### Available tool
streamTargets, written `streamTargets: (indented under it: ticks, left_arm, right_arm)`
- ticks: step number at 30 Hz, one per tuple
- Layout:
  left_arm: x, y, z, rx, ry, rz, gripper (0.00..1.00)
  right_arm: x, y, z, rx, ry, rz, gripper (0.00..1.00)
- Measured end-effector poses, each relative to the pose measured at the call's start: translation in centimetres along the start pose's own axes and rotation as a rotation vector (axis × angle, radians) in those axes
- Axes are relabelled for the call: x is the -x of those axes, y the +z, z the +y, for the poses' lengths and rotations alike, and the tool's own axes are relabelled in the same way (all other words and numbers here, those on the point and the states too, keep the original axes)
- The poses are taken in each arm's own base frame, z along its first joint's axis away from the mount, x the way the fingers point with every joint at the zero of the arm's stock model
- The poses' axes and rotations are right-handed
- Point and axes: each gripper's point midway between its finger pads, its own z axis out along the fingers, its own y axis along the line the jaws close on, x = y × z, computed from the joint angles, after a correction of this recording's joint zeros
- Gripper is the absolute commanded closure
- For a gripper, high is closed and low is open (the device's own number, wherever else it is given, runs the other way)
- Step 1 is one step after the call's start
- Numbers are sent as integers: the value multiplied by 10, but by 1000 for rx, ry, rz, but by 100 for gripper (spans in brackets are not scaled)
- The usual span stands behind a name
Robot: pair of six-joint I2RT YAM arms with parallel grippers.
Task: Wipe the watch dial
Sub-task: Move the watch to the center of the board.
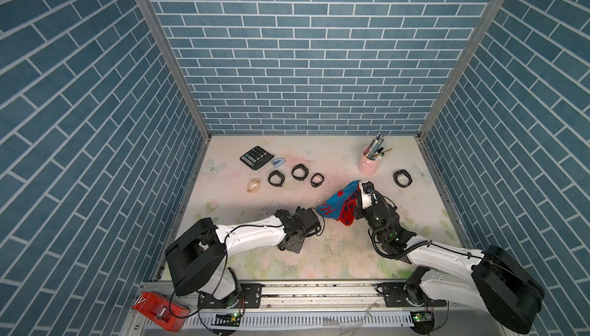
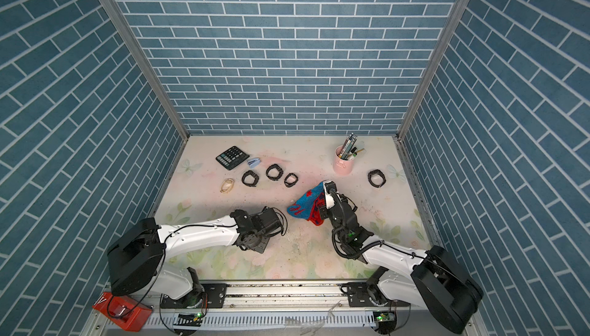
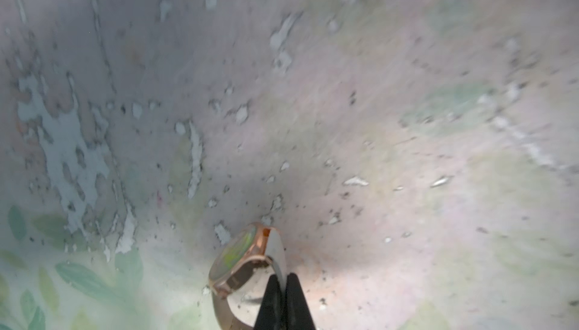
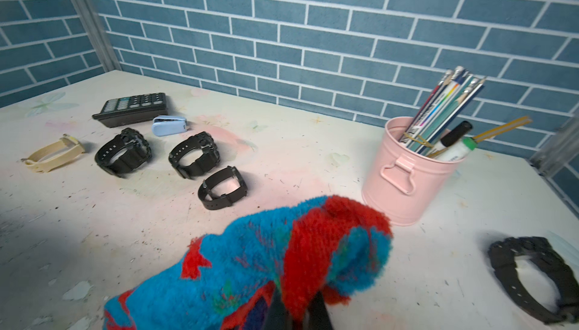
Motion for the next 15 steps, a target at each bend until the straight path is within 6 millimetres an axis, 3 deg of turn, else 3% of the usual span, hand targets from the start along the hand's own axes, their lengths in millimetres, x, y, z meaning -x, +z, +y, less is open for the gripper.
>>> streamTargets:
  ticks: [6, 15]
  left_arm:
    - [25, -1, -24, -62, 101, -51, 91]
    - [24, 6, -48, -88, 285, -44, 87]
  right_arm:
    - [2, -7, -19, -97, 6, -23, 100]
    - [-2, -6, -26, -135, -3, -13, 100]
